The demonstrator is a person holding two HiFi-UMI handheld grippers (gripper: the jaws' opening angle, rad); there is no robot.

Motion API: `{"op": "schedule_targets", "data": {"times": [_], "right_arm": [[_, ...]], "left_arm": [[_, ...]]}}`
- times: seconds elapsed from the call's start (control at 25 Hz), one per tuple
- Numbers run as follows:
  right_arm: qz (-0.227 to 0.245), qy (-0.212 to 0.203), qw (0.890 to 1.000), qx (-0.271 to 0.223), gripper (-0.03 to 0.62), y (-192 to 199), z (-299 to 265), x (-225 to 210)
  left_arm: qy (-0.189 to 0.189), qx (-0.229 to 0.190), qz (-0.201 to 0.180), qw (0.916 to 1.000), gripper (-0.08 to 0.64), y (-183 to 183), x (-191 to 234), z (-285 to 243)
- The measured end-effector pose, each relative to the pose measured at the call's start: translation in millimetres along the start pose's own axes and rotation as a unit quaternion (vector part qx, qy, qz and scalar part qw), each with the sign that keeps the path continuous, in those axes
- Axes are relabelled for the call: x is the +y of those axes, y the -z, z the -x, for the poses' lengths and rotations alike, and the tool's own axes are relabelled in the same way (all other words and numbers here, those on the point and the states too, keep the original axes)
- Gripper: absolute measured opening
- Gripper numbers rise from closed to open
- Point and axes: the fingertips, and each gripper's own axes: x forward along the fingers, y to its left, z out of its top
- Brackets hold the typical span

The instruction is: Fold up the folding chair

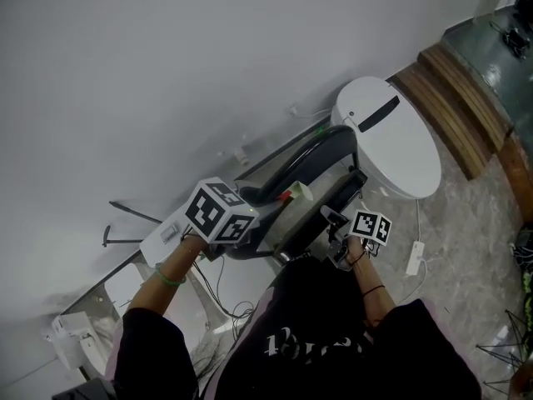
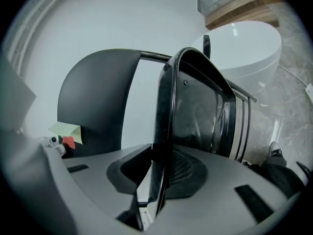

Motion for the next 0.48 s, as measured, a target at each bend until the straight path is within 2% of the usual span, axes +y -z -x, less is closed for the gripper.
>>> {"op": "schedule_targets", "data": {"times": [0.28, 0.48], "right_arm": [[0.015, -0.011, 1.0, 0.026, 0.089, -29, -57, 28], [0.024, -0.017, 0.997, 0.065, 0.089, -62, -115, 38]], "left_arm": [[-0.03, -0.007, 0.014, 0.9994, 0.071, -13, 54, 20], [-0.05, -0.01, 0.048, 0.9975, 0.074, -28, 114, 20]]}}
